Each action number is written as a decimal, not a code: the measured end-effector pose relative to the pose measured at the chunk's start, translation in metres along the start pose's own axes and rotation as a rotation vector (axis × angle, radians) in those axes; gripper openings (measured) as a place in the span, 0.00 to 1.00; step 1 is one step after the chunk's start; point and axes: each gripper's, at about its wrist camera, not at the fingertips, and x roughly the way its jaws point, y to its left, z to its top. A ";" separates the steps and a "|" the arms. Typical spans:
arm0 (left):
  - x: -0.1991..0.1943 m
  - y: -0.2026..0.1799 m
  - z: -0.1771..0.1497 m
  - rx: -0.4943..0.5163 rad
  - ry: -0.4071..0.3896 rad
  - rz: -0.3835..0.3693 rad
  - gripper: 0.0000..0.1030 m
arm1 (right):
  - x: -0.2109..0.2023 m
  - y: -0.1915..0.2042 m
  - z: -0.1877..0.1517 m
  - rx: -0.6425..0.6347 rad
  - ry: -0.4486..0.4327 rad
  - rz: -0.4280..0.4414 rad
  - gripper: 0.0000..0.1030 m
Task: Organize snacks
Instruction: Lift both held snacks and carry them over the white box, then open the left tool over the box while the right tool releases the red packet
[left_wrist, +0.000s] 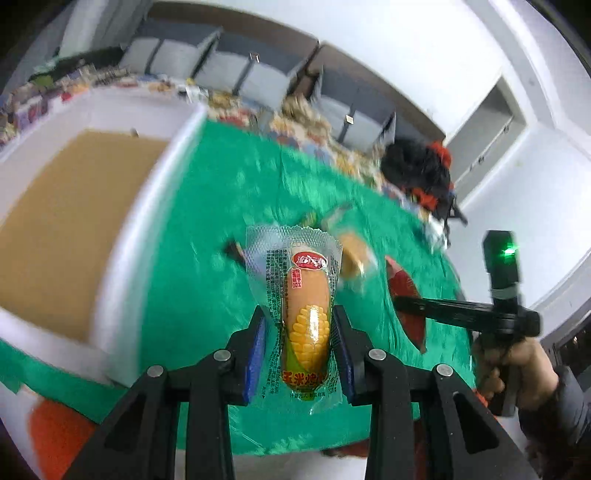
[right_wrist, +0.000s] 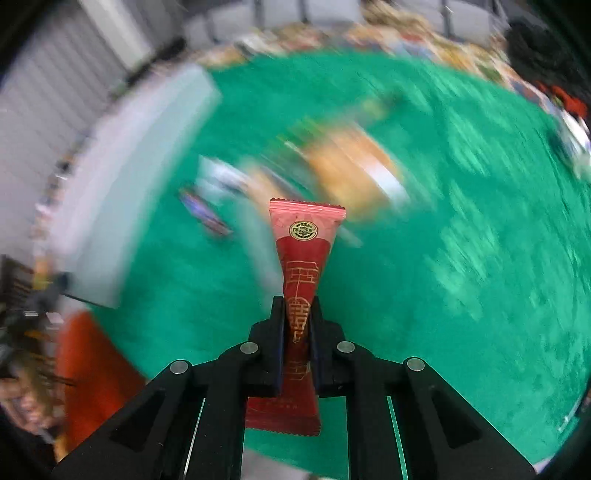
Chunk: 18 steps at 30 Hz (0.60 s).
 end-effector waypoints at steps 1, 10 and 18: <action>-0.011 0.006 0.010 -0.004 -0.021 0.013 0.32 | -0.015 0.027 0.013 -0.028 -0.041 0.055 0.11; -0.067 0.127 0.088 -0.052 -0.081 0.402 0.33 | -0.023 0.232 0.100 -0.215 -0.189 0.347 0.11; -0.056 0.217 0.065 -0.107 0.026 0.745 0.81 | 0.020 0.270 0.085 -0.171 -0.189 0.364 0.65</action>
